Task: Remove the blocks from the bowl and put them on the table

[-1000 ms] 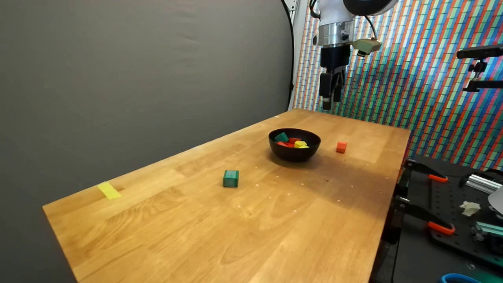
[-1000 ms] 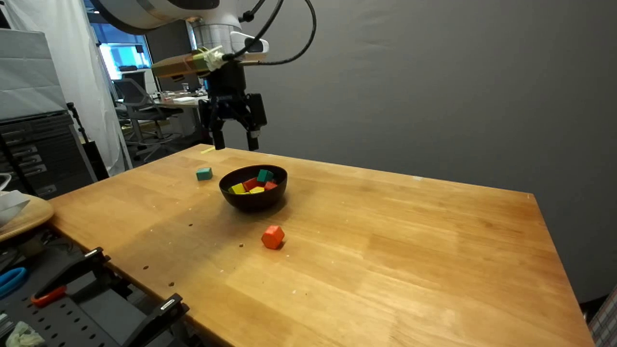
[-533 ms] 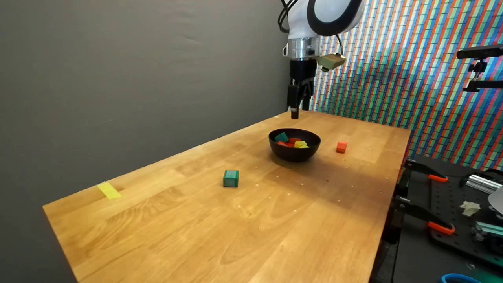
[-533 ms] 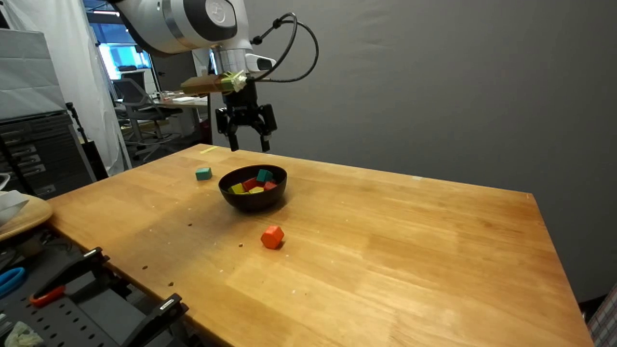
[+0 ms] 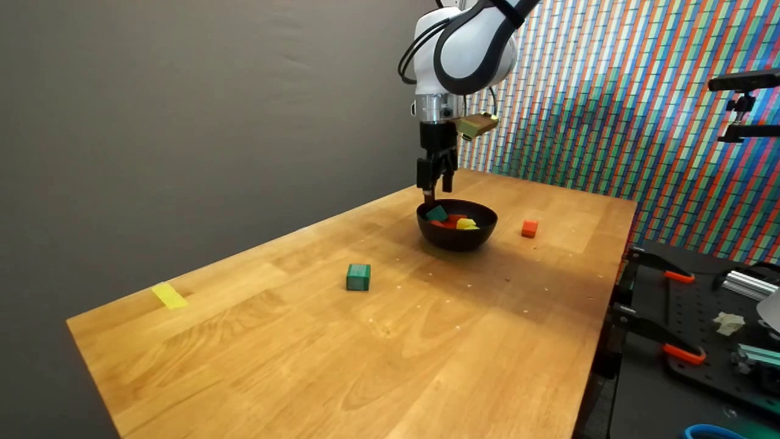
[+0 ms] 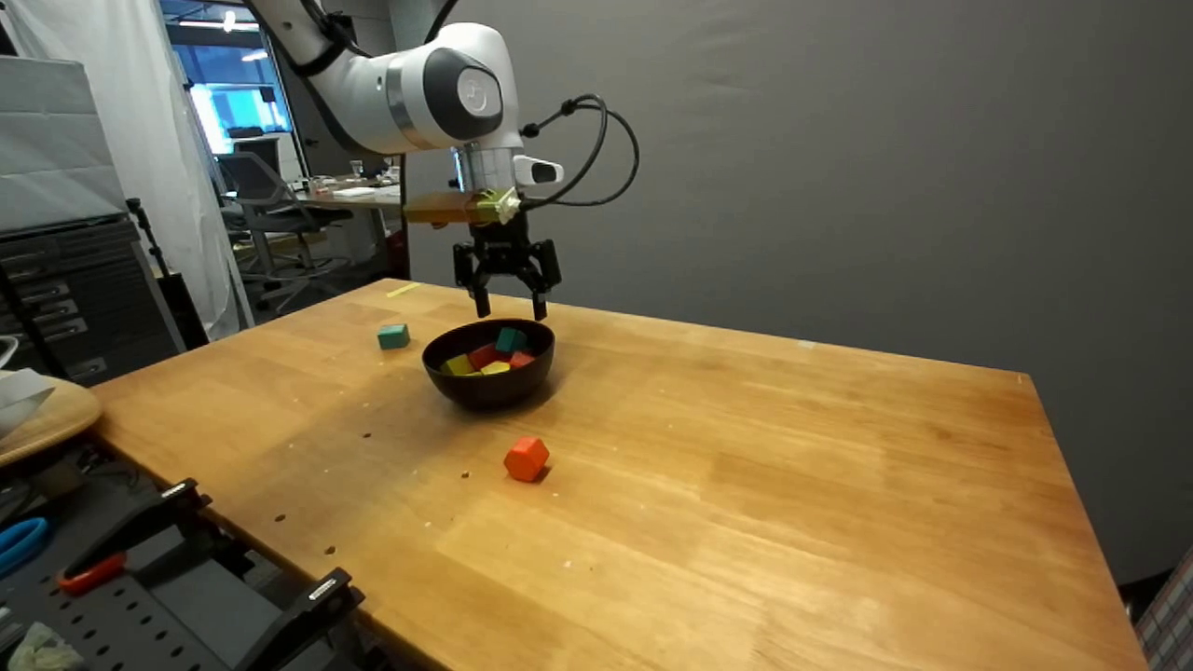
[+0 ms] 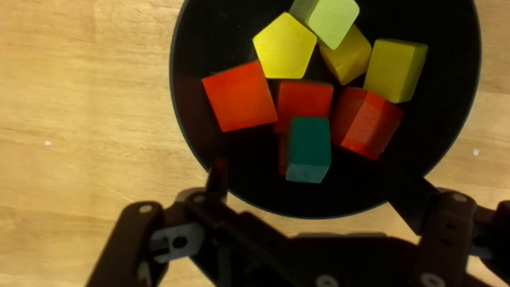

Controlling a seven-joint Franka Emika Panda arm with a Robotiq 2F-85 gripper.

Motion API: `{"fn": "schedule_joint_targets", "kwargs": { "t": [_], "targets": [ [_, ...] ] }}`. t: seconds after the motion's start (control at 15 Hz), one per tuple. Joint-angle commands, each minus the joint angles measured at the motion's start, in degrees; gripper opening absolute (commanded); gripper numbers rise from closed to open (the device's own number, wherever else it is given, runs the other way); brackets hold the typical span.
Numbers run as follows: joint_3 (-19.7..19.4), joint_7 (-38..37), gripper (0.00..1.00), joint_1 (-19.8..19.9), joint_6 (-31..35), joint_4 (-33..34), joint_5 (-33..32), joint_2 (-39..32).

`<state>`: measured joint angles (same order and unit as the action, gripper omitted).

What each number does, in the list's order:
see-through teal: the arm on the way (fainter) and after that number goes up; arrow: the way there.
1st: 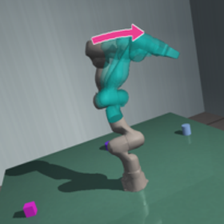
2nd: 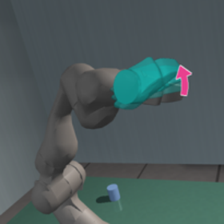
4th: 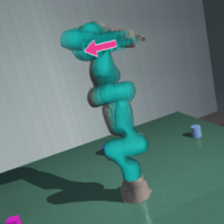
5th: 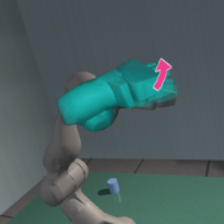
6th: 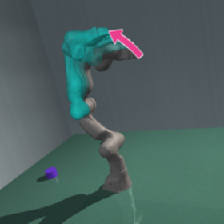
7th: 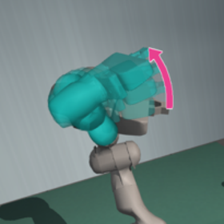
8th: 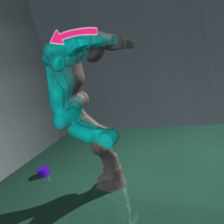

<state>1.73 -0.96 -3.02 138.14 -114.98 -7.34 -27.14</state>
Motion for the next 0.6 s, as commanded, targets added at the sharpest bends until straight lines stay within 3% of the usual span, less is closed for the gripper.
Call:
{"fn": "schedule_joint_targets", "kwargs": {
  "t": [0.0,0.27,0.4,0.53],
  "targets": [
    [0.62,2.06,0.9,0.76,-1.66,4.74,2.46,-4.37],
    [0.57,2.0,0.64,1.73,-1.62,4.18,5.03,-6.23],
    [0.62,1.94,0.62,2.34,-1.28,3.52,6.37,-6.23],
    [0.45,1.73,0.66,2.65,-0.85,2.67,6.97,-5.67]
  ]
}}
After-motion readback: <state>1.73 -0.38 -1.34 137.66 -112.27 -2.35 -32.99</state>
